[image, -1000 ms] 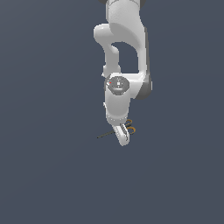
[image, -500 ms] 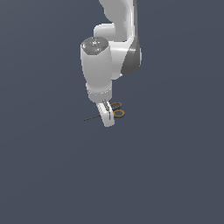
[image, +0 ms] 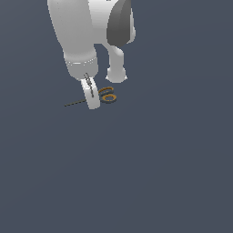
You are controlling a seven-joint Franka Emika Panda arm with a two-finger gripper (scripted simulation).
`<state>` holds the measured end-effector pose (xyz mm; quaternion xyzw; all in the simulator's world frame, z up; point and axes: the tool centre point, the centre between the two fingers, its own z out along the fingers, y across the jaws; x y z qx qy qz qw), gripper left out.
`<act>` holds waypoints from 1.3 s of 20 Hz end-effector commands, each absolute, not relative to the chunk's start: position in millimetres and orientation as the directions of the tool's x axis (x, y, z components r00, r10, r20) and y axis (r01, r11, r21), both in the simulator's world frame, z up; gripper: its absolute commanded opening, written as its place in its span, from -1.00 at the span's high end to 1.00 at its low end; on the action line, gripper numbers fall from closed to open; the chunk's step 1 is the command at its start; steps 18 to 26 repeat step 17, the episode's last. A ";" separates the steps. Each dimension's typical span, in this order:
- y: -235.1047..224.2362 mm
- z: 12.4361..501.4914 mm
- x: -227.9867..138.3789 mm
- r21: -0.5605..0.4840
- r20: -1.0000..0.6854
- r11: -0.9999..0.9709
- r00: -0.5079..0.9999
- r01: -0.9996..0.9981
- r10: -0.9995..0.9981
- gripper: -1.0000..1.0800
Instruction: Pick up the object and move it to a goal position.
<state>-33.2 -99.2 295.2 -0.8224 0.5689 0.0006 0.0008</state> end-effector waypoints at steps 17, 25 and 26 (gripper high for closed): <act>-128.6 345.1 -42.2 0.000 0.000 -0.356 0.356 -0.935 -0.935 1.00; -128.6 345.1 -42.2 0.000 0.000 -0.356 0.356 -0.935 -0.935 1.00; -128.6 345.1 -42.2 0.000 0.000 -0.356 0.356 -0.935 -0.935 1.00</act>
